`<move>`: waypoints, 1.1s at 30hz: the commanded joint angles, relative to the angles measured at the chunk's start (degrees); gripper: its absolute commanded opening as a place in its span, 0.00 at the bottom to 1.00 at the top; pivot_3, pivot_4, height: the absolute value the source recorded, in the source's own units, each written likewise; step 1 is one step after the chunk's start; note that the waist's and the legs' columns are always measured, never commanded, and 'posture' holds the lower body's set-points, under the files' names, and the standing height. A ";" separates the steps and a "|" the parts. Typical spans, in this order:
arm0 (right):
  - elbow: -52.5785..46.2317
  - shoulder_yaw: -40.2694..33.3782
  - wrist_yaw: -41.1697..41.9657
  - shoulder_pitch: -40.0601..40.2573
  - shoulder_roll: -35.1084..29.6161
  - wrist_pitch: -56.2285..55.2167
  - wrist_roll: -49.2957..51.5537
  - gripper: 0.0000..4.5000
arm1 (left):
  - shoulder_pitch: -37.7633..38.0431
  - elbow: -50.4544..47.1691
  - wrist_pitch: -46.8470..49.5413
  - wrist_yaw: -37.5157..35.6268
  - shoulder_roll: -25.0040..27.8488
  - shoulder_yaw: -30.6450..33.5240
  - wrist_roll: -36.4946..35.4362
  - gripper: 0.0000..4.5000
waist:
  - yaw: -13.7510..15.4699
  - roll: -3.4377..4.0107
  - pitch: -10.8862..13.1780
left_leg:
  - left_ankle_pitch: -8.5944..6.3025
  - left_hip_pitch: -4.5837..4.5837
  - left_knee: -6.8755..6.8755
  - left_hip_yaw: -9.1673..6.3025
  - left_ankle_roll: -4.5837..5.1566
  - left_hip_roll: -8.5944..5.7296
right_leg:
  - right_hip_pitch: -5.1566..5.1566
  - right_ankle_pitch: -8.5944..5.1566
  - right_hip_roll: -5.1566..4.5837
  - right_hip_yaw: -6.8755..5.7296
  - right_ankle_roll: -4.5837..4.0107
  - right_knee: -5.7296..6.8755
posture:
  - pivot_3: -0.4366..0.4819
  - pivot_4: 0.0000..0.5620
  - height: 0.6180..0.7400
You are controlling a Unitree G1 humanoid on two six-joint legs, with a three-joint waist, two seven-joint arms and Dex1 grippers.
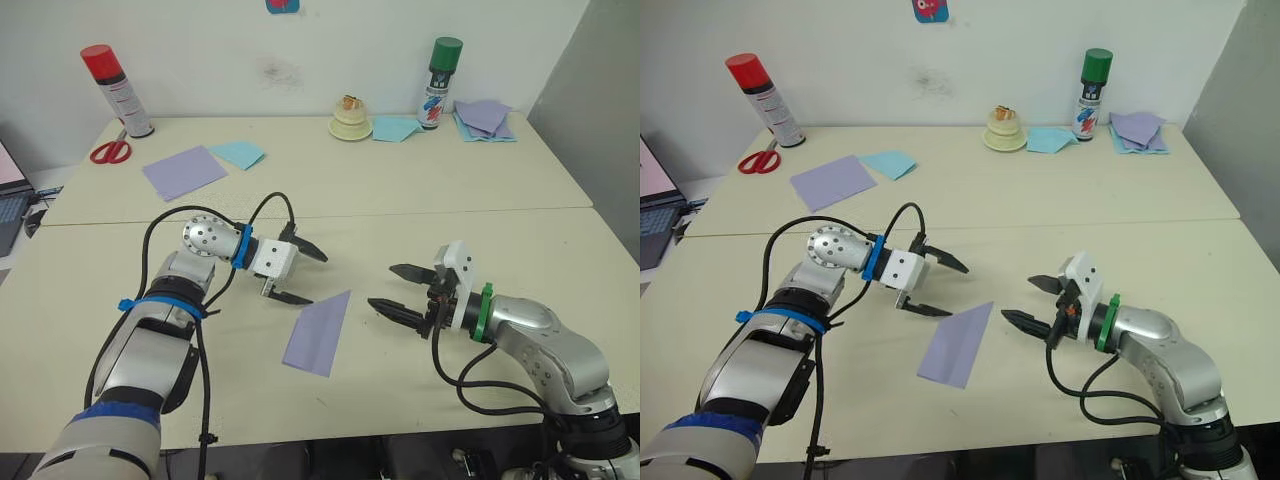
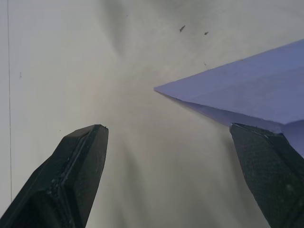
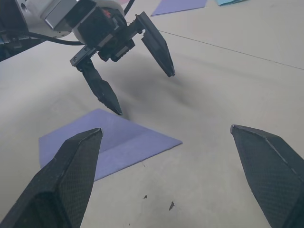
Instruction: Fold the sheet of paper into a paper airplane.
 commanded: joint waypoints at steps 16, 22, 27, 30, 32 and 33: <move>-0.98 -0.55 -2.53 0.10 0.61 -1.57 1.21 1.00 | 0.37 -1.02 -5.17 -4.40 -3.00 -4.64 -3.59 0.87 | 0.01 -0.02 0.01 | -0.03 -0.01 0.51 -0.03 0.05 -0.02 | 0.05 -0.01 0.02 0.03 0.02 0.40 | 0.48 0.27 1.00; -0.43 -0.75 -2.77 -0.05 0.89 -1.64 1.25 1.00 | 0.15 -0.91 -7.20 -4.40 -3.32 -7.86 -4.46 0.44 | 0.02 -0.03 0.01 | -0.03 0.03 0.67 -0.02 0.05 -0.03 | 0.05 -0.04 0.03 0.02 0.06 0.67 | 0.48 0.27 1.00; 0.50 -0.62 -2.78 0.35 1.20 -2.55 0.78 1.00 | -0.05 -2.28 -6.27 -4.40 -2.02 -7.47 -4.69 0.08 | 0.01 -0.03 0.02 | -0.03 0.05 0.67 -0.02 0.05 -0.02 | 0.04 -0.02 0.06 0.05 0.03 0.71 | 0.48 0.27 1.00; 1.61 0.51 -2.29 0.26 1.26 -4.04 -0.32 1.00 | 0.11 -4.34 -4.19 -2.89 -0.60 -5.94 -3.68 0.00 | 0.00 -0.03 0.02 | -0.03 0.06 0.67 -0.02 0.05 -0.01 | 0.03 -0.02 0.06 0.06 0.03 0.72 | 0.48 0.27 1.00; 3.05 1.31 -1.98 -0.05 1.56 -5.31 -1.21 1.00 | 0.65 -8.97 -0.51 0.12 1.95 -5.64 -1.09 0.00 | -0.07 -0.04 0.03 | -0.03 0.06 0.67 -0.02 0.05 -0.01 | 0.02 -0.02 0.07 0.06 0.03 0.74 | 0.48 0.27 1.00; 3.60 1.58 -1.80 -0.15 1.65 -5.87 -1.60 1.00 | 1.13 -11.90 1.72 1.33 3.34 -5.63 0.23 0.00 | -0.12 -0.04 0.03 | -0.03 0.06 0.67 -0.03 0.05 0.00 | 0.01 -0.03 0.08 0.07 0.04 0.75 | 0.48 0.27 1.00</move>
